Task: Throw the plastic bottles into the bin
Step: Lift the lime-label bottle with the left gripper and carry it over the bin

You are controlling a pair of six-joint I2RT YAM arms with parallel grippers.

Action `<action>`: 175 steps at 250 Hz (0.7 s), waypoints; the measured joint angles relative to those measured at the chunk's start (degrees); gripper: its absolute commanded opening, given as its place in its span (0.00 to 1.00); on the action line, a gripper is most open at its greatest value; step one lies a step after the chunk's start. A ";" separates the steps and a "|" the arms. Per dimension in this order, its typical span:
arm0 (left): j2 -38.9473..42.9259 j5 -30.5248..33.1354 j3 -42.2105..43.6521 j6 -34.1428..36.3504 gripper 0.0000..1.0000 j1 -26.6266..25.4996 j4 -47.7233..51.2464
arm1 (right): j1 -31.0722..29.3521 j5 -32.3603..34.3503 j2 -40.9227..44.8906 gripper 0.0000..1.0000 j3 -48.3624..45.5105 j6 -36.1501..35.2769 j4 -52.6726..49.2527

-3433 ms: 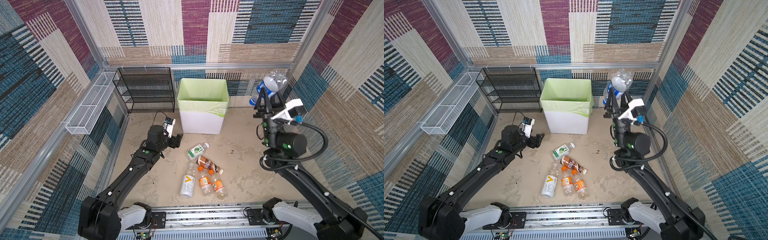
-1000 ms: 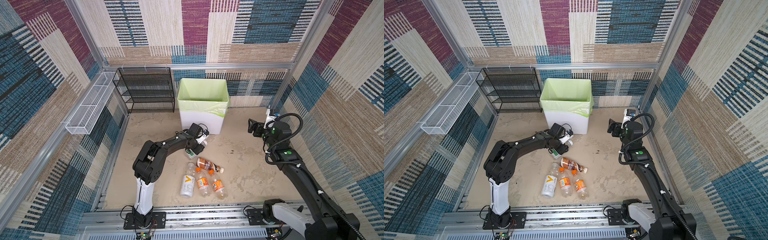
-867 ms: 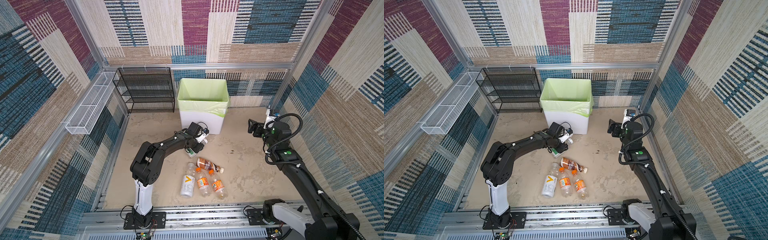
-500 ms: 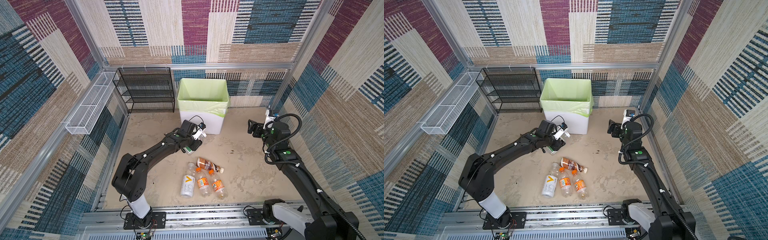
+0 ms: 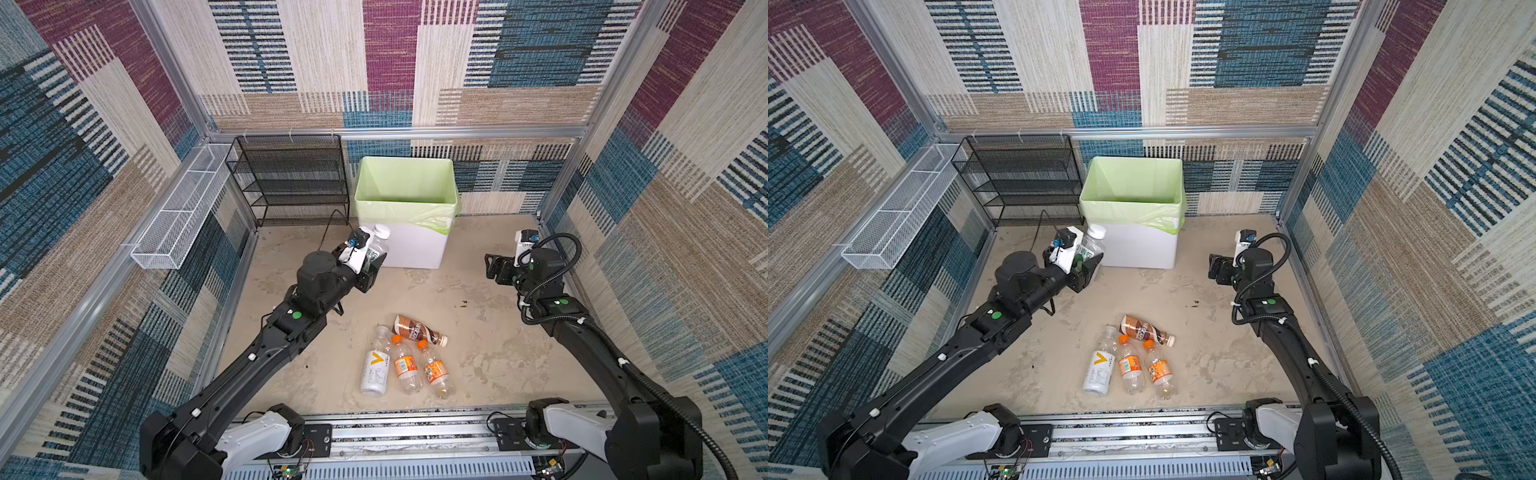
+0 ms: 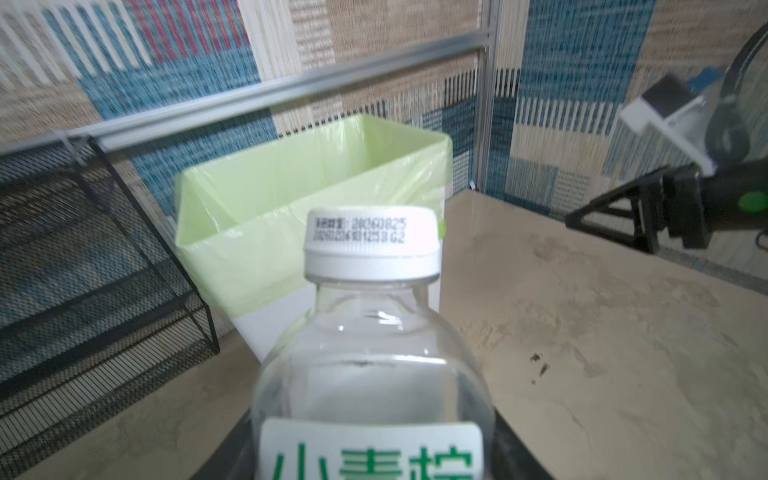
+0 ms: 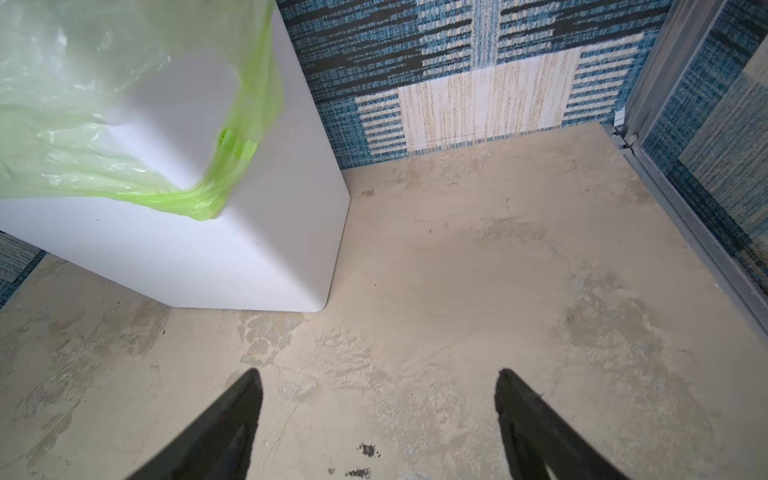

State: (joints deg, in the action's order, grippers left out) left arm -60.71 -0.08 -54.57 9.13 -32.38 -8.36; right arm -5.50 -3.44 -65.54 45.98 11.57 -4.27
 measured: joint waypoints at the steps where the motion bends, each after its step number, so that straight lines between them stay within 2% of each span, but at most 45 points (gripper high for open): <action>1: 0.20 0.09 0.09 0.02 0.47 0.00 -0.24 | 0.00 0.00 0.02 0.88 0.00 0.04 0.00; 65: 9.31 1.31 3.39 1.62 0.49 0.00 -19.93 | 0.00 -0.74 0.35 0.86 -0.52 1.22 0.15; 92: 9.14 -0.57 3.23 1.86 0.52 0.02 -29.09 | 0.00 -1.01 0.81 0.86 -1.29 1.86 0.20; 114: 6.01 -2.01 0.07 2.71 0.52 0.02 -33.53 | 0.00 -1.03 1.07 0.86 -1.79 2.27 0.57; 134: -0.33 -1.86 -7.26 3.34 0.52 0.04 -34.73 | -0.02 -1.03 0.96 0.86 -2.05 2.54 0.83; 146: -5.97 -1.62 -14.82 3.54 0.52 0.28 -33.38 | -0.02 -1.09 0.50 0.86 -2.05 2.60 1.42; 175: -25.16 -1.81 -42.25 1.09 0.61 3.02 -20.74 | -0.02 -1.99 -1.31 0.85 -1.99 3.41 2.51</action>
State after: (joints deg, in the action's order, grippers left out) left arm -85.86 -1.89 -96.82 10.22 -29.36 -29.10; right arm -5.52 -5.43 -66.85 43.99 14.98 -1.76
